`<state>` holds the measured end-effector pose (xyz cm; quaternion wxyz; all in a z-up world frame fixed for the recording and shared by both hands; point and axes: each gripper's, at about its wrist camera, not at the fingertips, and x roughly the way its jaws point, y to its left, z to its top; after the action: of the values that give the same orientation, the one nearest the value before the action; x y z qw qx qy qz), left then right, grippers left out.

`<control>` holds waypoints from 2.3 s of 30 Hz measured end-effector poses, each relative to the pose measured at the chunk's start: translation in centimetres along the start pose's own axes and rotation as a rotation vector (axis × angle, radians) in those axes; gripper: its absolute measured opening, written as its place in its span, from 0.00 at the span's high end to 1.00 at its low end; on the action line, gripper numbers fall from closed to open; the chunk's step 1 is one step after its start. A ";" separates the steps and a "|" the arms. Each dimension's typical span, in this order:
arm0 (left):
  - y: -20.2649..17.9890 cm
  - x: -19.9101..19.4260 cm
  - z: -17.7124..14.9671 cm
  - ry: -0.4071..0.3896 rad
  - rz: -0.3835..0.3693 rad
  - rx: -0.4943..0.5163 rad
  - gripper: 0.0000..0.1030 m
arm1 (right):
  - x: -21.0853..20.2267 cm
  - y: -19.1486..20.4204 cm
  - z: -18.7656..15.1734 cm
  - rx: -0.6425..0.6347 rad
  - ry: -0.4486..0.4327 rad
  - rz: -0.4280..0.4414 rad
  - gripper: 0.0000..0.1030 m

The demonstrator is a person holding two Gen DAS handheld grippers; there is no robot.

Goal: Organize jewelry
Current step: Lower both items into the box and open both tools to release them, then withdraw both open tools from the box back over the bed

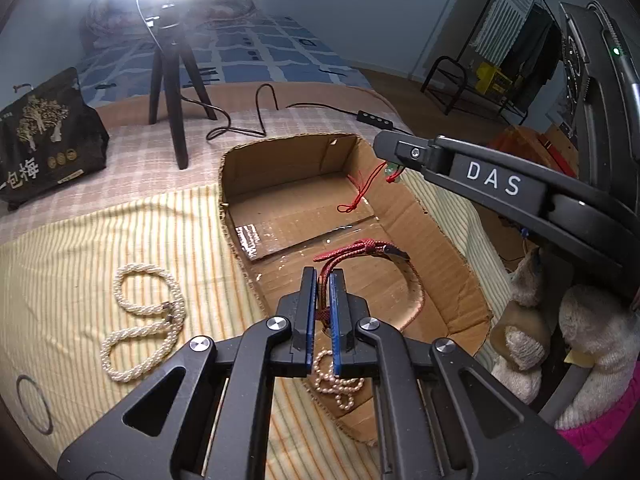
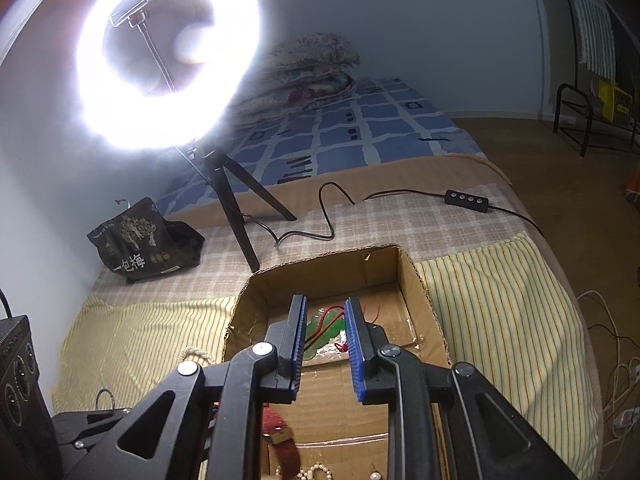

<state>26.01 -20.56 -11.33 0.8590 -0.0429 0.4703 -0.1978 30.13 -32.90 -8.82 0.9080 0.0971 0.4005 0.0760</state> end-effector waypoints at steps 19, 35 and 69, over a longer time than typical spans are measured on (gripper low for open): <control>1.5 -0.8 -0.1 -0.014 0.024 -0.009 0.50 | -1.5 -0.9 0.2 0.045 -0.046 -0.068 0.25; 3.4 -5.3 -0.8 -0.075 0.053 -0.030 0.50 | -5.4 -0.1 -0.6 0.038 -0.076 -0.089 0.25; 20.5 -16.1 -8.1 -0.098 0.272 -0.159 0.50 | -11.6 11.8 -13.5 -0.251 0.038 0.082 0.25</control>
<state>17.77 5.28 -8.35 0.8936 -0.0561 0.4437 -0.0395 11.68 -22.43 -6.71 0.9013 -0.0025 0.4007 0.1644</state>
